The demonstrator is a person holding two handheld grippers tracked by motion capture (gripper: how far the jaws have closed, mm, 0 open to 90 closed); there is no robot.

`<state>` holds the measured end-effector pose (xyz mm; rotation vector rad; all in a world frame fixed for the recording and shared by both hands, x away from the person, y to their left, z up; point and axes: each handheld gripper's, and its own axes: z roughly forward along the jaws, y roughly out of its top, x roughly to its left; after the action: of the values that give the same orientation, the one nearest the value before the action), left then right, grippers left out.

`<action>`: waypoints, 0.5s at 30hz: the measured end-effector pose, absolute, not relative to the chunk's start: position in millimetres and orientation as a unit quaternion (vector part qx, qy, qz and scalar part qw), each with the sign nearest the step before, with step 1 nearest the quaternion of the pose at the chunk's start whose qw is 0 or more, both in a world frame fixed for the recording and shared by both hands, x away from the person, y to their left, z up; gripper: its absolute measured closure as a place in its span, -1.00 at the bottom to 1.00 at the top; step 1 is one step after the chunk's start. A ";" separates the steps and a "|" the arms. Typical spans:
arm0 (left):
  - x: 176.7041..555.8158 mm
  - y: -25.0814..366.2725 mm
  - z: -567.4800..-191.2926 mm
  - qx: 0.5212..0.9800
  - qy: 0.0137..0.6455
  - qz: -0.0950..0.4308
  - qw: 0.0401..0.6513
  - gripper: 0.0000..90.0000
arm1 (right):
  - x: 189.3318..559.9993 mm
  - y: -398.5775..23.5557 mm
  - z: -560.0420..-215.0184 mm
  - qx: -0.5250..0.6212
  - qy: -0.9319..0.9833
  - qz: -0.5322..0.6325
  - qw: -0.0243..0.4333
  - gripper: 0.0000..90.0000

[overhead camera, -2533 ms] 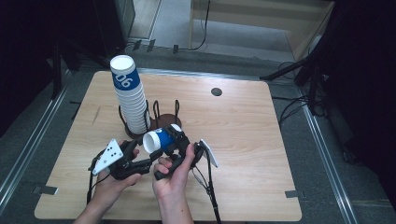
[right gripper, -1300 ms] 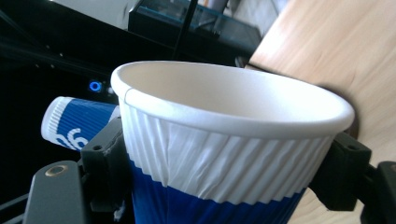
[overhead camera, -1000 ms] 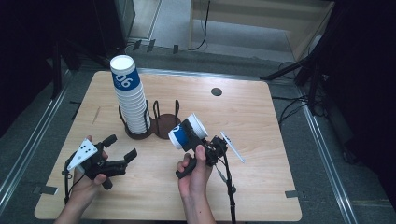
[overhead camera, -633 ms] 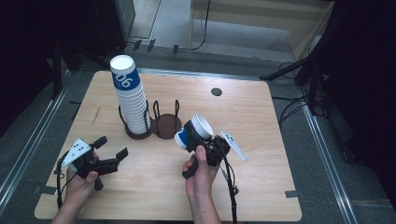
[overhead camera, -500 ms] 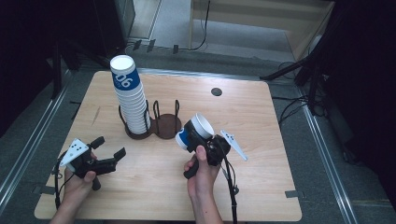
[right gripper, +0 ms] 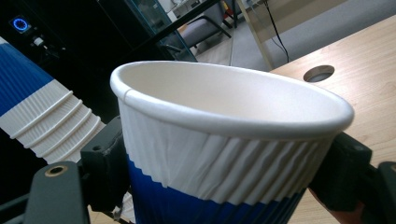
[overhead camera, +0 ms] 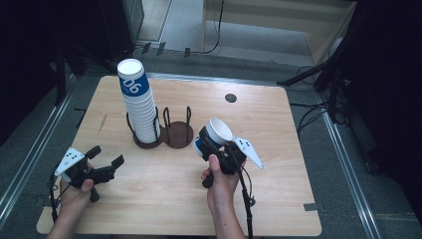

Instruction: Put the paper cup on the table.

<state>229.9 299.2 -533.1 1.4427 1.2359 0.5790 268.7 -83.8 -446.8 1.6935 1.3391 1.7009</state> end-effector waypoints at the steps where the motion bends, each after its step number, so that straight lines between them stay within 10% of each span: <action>1: 229.8 300.5 -533.0 0.608 0.522 0.247 0.544 -1.00 | 269.2 -84.8 -446.8 0.603 0.479 0.608 0.197 -0.55; 15: 229.5 315.3 -537.5 0.609 0.537 0.264 0.521 -1.00 | 279.1 -88.9 -446.0 0.552 0.510 0.593 0.290 -0.55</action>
<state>229.5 315.3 -537.5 1.4593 1.2862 0.6331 279.1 -88.9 -446.0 1.4736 1.3596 1.5814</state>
